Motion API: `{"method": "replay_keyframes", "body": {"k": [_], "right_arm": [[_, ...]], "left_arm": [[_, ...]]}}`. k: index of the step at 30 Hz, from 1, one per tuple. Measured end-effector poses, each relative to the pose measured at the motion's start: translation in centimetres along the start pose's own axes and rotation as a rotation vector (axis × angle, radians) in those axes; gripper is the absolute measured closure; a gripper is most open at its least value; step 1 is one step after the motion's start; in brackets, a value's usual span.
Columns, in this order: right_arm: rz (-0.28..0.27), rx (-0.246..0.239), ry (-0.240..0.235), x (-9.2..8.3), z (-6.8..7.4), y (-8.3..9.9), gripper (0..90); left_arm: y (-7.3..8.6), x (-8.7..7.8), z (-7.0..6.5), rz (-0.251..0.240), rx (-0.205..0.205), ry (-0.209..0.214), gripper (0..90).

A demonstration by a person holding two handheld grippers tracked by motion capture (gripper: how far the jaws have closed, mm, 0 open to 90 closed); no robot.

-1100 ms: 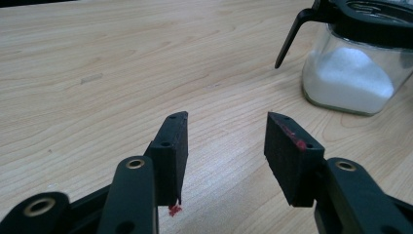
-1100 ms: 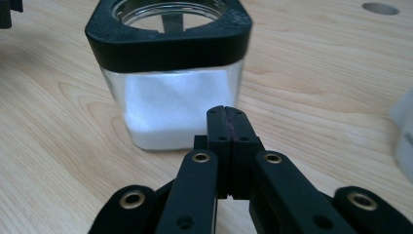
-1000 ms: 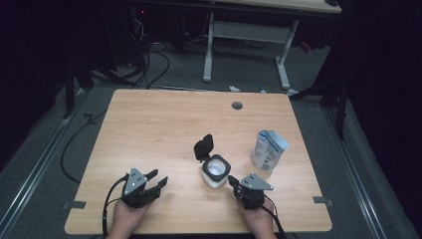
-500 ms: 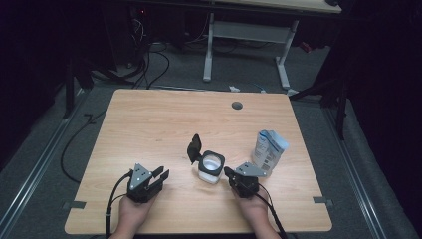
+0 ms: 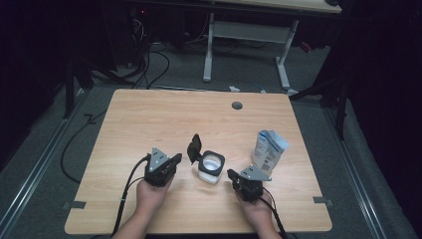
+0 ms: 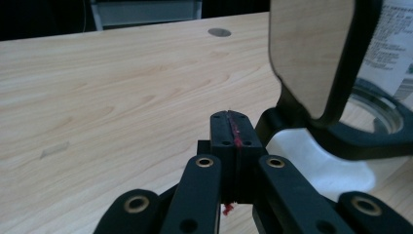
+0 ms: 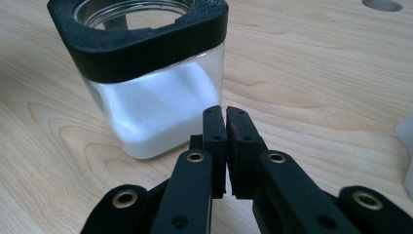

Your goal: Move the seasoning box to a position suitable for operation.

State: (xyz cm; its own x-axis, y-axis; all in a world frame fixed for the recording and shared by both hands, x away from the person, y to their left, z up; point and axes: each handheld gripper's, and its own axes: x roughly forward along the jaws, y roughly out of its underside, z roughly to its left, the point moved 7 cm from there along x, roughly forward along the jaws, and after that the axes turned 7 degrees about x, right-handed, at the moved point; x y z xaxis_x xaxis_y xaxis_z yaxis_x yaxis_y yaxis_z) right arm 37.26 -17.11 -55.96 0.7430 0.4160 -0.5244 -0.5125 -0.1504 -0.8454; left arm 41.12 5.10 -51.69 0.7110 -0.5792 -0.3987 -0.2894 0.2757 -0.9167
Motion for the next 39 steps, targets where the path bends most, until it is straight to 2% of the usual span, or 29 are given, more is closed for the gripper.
{"method": "replay_keyframes", "body": {"k": [9,16,22,29,39], "right_arm": [[-0.004,-0.007,-0.001,0.3,0.1,-0.5,89.6],[-0.011,-0.027,-0.024,0.2,0.9,-0.9,89.9],[-0.007,-0.031,-0.034,0.4,1.2,-0.7,89.9],[-0.016,-0.027,-0.036,0.2,1.2,-0.9,89.8],[-0.015,-0.022,-0.038,0.2,1.4,-0.9,90.0]], "left_arm": [[-1.4,0.7,-1.1,-0.024,-0.007,0.03,90.0],[-2.1,0.6,-1.6,-0.047,-0.015,0.039,90.0],[-2.1,0.6,-1.8,-0.045,-0.011,0.04,90.0],[-2.6,0.3,-1.5,-0.067,-0.02,0.032,90.0],[-2.4,0.7,-2.5,-0.056,-0.009,0.051,90.0]]}}
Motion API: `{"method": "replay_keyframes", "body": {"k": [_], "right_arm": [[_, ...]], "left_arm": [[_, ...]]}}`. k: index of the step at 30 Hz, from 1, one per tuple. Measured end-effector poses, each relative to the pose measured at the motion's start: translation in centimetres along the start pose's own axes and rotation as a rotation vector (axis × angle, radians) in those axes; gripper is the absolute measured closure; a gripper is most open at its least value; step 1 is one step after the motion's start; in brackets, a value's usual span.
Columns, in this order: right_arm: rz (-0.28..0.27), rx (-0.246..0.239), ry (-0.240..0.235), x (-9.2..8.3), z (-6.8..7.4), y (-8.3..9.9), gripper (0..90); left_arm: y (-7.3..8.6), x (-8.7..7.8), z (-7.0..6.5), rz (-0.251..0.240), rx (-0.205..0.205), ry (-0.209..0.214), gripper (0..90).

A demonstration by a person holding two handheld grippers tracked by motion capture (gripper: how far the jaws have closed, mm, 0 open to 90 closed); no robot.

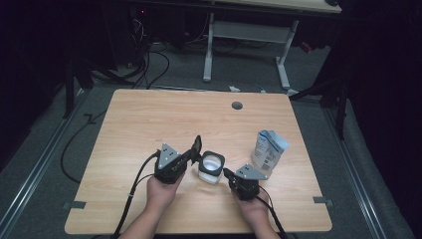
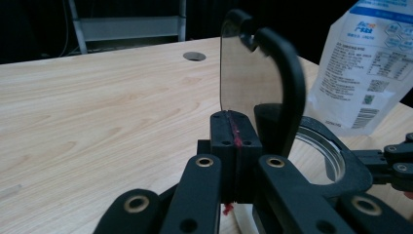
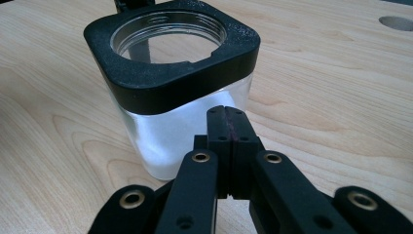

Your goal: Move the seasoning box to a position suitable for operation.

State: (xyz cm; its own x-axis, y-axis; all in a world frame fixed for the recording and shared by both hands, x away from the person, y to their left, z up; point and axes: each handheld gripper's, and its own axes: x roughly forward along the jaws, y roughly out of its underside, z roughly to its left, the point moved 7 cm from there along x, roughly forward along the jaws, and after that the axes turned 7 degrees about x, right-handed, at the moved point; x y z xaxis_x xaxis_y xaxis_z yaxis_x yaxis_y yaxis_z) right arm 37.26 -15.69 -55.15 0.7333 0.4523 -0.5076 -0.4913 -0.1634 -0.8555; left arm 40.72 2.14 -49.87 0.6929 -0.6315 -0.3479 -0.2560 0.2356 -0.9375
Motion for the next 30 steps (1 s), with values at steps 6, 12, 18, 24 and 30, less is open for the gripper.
{"method": "replay_keyframes", "body": {"k": [6,12,18,24,30], "right_arm": [[-0.001,-0.007,0.0,0.0,0.0,0.0,89.9],[-0.003,-0.008,0.0,-0.1,0.0,0.0,89.8],[0.003,-0.006,0.0,-0.2,-0.2,0.1,89.8],[0.005,-0.001,-0.009,-0.2,-0.1,0.2,89.8],[0.004,0.0,-0.021,-0.3,0.4,0.3,89.8]], "left_arm": [[0.2,0.5,-1.1,0.001,0.013,0.024,90.0],[0.6,0.7,-1.6,0.01,0.027,0.031,90.0],[1.8,-0.6,-0.6,0.012,0.005,0.009,90.0],[4.6,0.1,-0.6,0.098,0.0,0.016,90.0],[4.9,1.4,-0.1,0.115,-0.016,0.006,90.0]]}}
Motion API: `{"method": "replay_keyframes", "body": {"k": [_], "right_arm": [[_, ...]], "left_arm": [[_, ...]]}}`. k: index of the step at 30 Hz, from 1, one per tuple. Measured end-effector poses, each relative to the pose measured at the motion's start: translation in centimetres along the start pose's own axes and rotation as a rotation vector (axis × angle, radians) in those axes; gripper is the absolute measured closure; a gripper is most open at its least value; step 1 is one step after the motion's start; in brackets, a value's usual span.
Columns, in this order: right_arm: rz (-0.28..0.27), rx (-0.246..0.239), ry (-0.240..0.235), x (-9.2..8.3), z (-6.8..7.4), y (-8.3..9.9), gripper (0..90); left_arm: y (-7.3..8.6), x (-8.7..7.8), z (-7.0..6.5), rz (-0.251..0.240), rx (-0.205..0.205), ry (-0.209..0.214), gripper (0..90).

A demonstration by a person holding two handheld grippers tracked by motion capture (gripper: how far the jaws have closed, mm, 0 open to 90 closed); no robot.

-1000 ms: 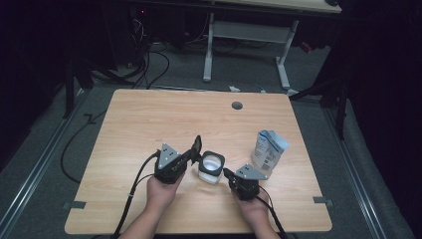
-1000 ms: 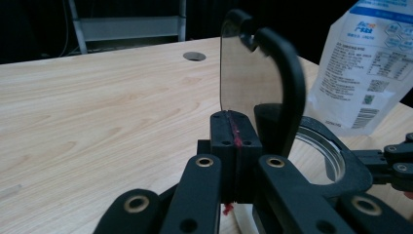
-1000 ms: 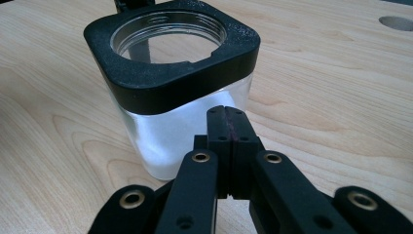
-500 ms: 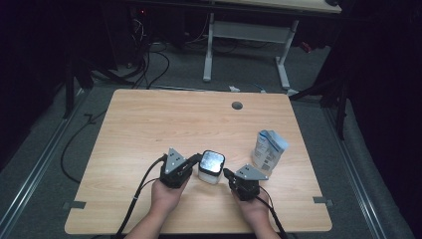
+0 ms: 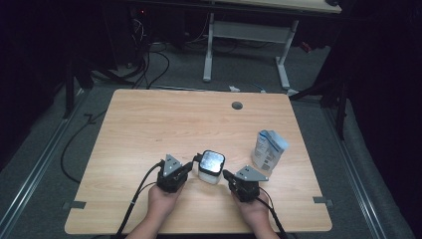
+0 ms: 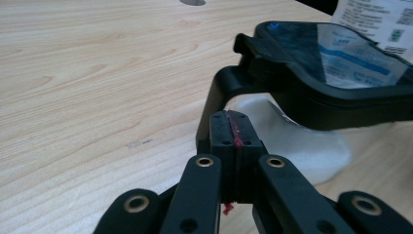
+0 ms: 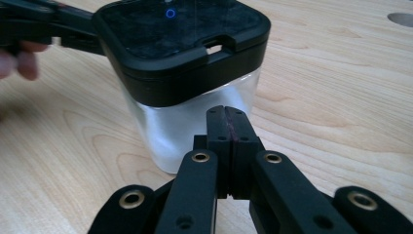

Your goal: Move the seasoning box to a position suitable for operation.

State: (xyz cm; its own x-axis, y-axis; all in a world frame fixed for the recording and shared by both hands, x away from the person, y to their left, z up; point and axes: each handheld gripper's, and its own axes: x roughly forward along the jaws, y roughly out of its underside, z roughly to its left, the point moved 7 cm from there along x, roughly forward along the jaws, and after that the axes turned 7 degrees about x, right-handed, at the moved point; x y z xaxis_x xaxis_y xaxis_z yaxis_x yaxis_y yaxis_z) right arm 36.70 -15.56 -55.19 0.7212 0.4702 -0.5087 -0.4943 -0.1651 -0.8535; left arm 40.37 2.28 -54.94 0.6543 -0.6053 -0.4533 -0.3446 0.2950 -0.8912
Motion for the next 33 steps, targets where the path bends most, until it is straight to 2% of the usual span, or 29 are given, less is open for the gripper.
{"method": "replay_keyframes", "body": {"k": [3,8,12,16,20,25,27,30,33], "right_arm": [[-0.003,-0.007,-0.008,-0.1,0.2,0.1,89.8],[-0.005,-0.005,-0.008,-0.5,0.3,0.4,89.8],[-0.002,0.0,-0.002,-0.8,0.1,0.6,89.8],[-0.001,0.001,0.009,-0.8,-0.5,0.4,89.8],[0.001,0.0,0.029,-0.2,-1.2,0.2,89.8],[0.005,0.024,0.048,1.2,-2.3,-0.4,89.9],[0.005,0.036,0.053,1.6,-2.5,-0.8,89.9],[0.007,0.035,0.065,2.5,-3.2,-1.4,90.0],[0.003,0.043,0.057,2.9,-3.5,-1.8,89.9]], "left_arm": [[-0.3,0.4,0.2,-0.001,0.009,-0.005,90.0],[-0.7,1.4,0.7,-0.004,0.001,-0.009,90.0],[-1.2,2.7,0.9,0.002,0.007,-0.007,90.0],[-1.4,3.1,1.3,-0.003,-0.008,-0.01,90.0],[-1.0,1.9,1.8,-0.008,-0.002,-0.026,89.9],[0.1,-0.6,2.7,-0.011,-0.005,-0.049,87.3],[0.7,-1.6,3.0,0.0,0.014,-0.065,85.8],[1.4,-3.3,3.5,-0.005,-0.001,-0.072,84.4],[1.9,-5.1,4.1,-0.015,-0.003,-0.081,81.9]]}}
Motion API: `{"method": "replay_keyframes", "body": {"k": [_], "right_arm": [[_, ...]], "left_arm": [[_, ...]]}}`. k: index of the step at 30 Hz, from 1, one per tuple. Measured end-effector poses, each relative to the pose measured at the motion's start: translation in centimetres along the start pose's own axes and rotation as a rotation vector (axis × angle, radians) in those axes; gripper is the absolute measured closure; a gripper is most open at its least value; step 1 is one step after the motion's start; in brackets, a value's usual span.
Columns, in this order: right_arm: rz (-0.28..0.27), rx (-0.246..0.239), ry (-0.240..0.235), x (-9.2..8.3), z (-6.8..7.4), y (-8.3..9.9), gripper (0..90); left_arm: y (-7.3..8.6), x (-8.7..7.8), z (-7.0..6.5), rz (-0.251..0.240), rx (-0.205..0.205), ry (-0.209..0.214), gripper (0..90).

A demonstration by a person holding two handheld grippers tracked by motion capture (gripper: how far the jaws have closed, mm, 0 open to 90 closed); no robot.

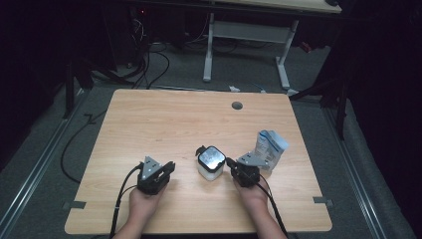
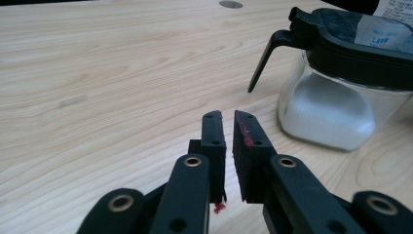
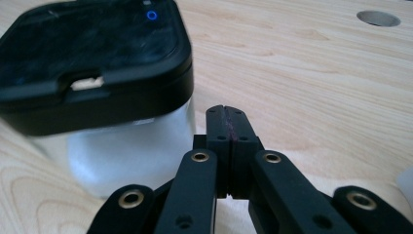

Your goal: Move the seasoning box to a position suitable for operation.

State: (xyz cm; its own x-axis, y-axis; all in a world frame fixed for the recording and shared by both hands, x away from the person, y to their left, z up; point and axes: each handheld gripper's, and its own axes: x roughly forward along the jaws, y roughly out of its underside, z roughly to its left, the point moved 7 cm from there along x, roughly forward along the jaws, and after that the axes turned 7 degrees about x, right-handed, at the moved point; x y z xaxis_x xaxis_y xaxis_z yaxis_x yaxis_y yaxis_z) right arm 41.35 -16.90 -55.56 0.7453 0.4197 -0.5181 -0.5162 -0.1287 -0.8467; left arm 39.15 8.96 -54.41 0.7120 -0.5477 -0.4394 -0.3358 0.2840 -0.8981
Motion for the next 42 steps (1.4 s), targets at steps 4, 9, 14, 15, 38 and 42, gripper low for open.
{"method": "replay_keyframes", "body": {"k": [4,9,14,15,38,42], "right_arm": [[0.0,-0.025,-0.003,0.1,0.2,-0.1,89.9],[0.005,-0.041,-0.003,-0.3,0.8,0.2,90.0],[0.009,-0.049,-0.017,-0.8,1.6,0.9,90.0],[0.009,-0.048,-0.021,-0.9,1.7,1.0,90.0],[-0.004,-0.052,-0.057,-2.3,4.7,2.3,89.8],[-0.014,-0.056,-0.064,-2.6,5.0,2.1,89.9]], "left_arm": [[0.6,-1.1,1.1,0.015,0.001,-0.019,78.3],[1.6,-1.6,2.4,0.031,-0.017,-0.049,73.3],[1.9,-2.1,3.3,0.023,-0.048,-0.072,68.3],[2.0,-2.2,3.4,0.02,-0.048,-0.075,67.7],[2.1,-2.9,2.8,0.007,-0.019,-0.058,56.8],[2.1,-2.7,2.6,0.015,-0.015,-0.05,56.3]]}}
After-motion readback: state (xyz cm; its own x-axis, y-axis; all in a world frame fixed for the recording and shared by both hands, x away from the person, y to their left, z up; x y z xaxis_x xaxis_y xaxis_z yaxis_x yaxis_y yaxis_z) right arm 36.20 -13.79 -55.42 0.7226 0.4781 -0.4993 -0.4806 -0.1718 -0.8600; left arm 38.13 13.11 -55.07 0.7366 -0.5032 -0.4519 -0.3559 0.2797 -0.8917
